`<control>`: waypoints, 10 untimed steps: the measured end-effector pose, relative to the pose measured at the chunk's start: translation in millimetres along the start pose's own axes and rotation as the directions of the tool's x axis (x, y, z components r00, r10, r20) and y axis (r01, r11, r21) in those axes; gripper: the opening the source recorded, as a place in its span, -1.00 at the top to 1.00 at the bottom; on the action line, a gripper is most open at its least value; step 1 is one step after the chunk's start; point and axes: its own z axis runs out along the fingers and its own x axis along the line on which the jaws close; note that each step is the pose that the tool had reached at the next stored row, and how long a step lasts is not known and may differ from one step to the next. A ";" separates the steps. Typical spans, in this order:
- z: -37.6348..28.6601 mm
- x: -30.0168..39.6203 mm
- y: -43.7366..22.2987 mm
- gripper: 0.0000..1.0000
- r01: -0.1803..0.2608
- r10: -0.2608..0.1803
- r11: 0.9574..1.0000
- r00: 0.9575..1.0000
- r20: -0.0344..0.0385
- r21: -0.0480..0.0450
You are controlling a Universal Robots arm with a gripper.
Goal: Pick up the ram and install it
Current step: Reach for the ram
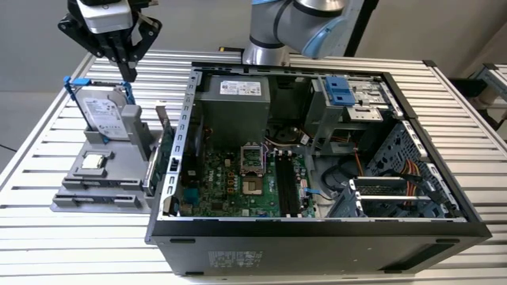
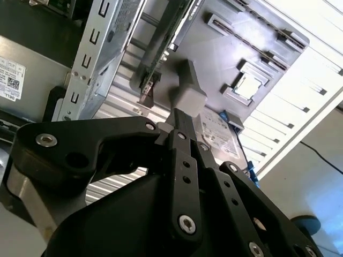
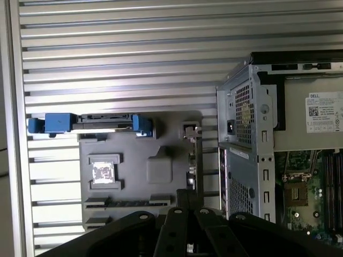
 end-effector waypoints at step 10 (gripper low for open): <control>0.4 13.4 -1.0 1.00 0.001 -0.001 1.000 1.000 -0.001 0.000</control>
